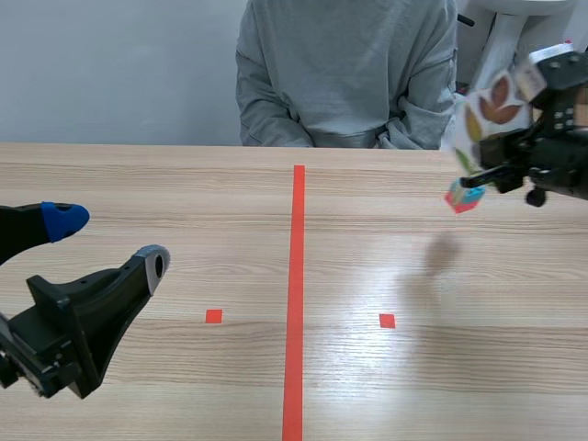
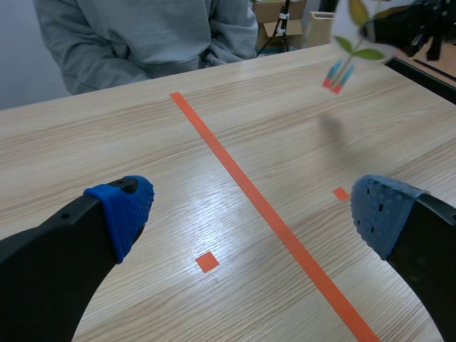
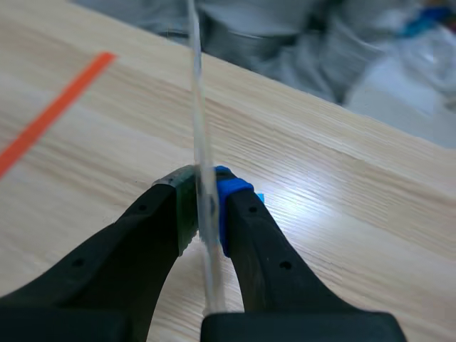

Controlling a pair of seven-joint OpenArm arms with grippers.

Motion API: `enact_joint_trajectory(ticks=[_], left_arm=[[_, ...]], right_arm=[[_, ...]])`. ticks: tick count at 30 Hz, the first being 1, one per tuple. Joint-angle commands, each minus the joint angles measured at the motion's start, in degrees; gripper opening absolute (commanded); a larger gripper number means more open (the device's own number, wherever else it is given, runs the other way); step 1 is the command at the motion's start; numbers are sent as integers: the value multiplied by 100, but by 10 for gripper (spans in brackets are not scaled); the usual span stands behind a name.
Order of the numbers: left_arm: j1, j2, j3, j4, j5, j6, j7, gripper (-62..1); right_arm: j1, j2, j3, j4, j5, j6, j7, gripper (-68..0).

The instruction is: Do the leaf sorting experiment

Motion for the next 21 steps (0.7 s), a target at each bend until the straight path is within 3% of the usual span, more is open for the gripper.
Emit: enact_joint_trajectory(ticks=[1,5,7,21], left_arm=[[-17,15,-17,105,-39,-11,-81,-15],[-17,15,-17,105,-42,-11,-81,-15],[-17,15,-17,105,-42,-11,-81,-15],[-17,15,-17,105,-42,-11,-79,-15]], right_arm=[[146,13,109,7,61,-149,81,-658],[208,20,483,-33,57,-669,57,-658],[310,28,503,-166,46,-798,55,-658],[1189,-20,501,-2094,-105,-817,214,-658]])
